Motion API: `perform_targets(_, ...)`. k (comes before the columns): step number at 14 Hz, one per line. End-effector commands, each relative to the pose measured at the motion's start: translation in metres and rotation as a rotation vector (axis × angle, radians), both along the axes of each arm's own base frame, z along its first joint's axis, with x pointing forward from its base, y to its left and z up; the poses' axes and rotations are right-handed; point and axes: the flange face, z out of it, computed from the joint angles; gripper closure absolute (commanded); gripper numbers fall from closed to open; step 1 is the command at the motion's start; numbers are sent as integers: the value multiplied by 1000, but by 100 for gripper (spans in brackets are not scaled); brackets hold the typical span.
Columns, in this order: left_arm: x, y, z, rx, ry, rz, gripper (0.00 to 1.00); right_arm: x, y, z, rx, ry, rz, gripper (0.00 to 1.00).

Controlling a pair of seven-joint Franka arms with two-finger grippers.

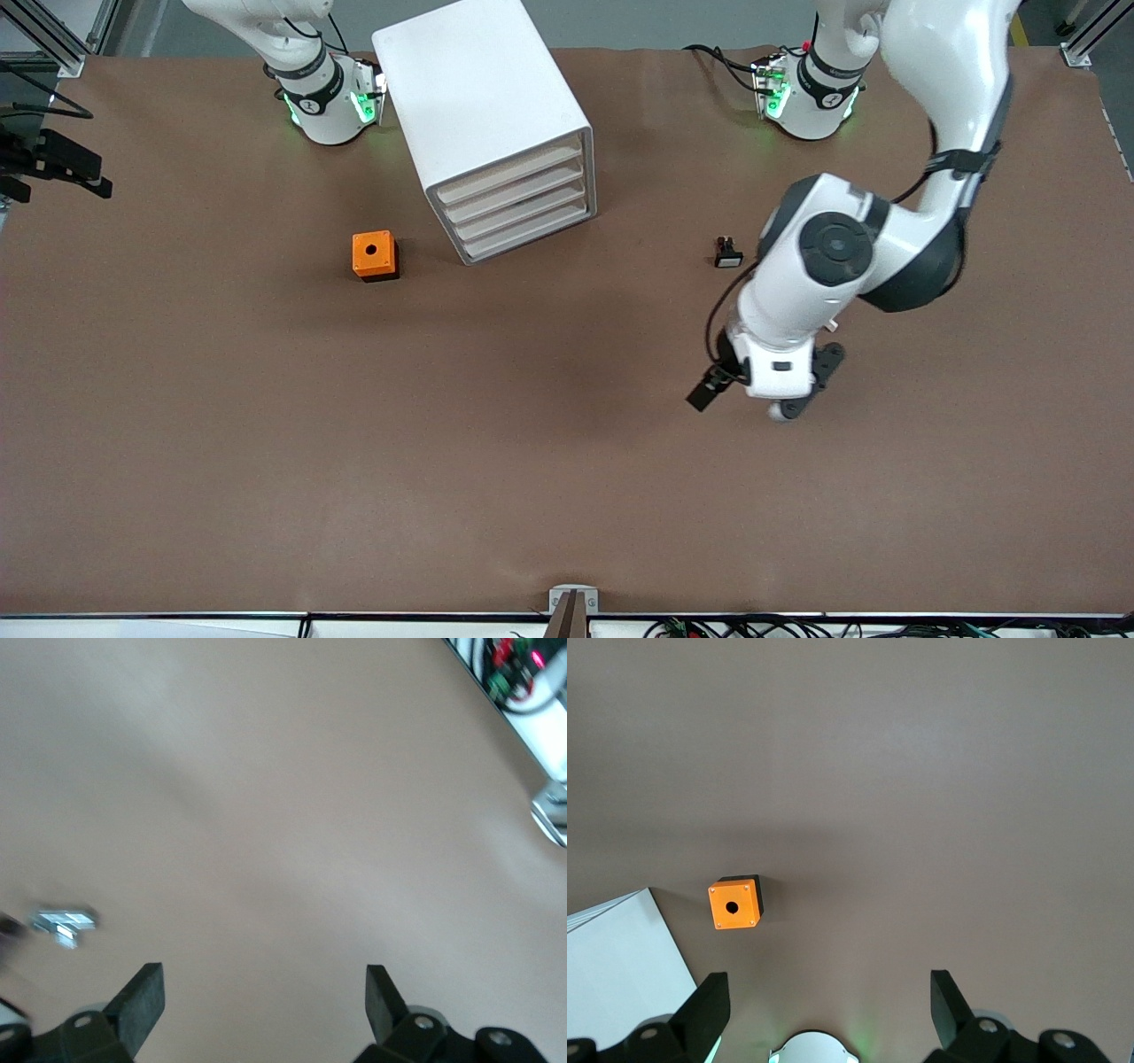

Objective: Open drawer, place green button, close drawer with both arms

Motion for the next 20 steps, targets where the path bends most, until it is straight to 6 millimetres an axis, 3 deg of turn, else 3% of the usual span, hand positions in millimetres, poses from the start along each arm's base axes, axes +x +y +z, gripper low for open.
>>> perform_targets(1, -2, 54, 21, 76, 53, -38, 0, -12, 6, 11, -3, -40, 12, 0)
perform_targets(4, 0, 117, 55, 102, 70, -124, 0, -14, 7, 13, 53, -49, -25, 0)
perform_targets(6, -4, 145, 85, 103, 31, -178, 0, -14, 4, 13, 57, -47, -51, 0)
perform_targets(11, -52, 206, 156, 128, 58, -376, 0, -11, 1, 13, 46, -61, -47, 0)
perform_targets(15, -97, 241, 199, 153, 120, -516, 0, -14, -3, 13, 44, -65, -61, 0)
perform_targets(16, -106, 241, 205, 153, 121, -554, 0, -16, -4, 14, 44, -68, -64, 0)
perform_targets(20, -134, 258, 216, 115, 107, -624, 0, -24, -5, 8, 45, -59, -67, 0)
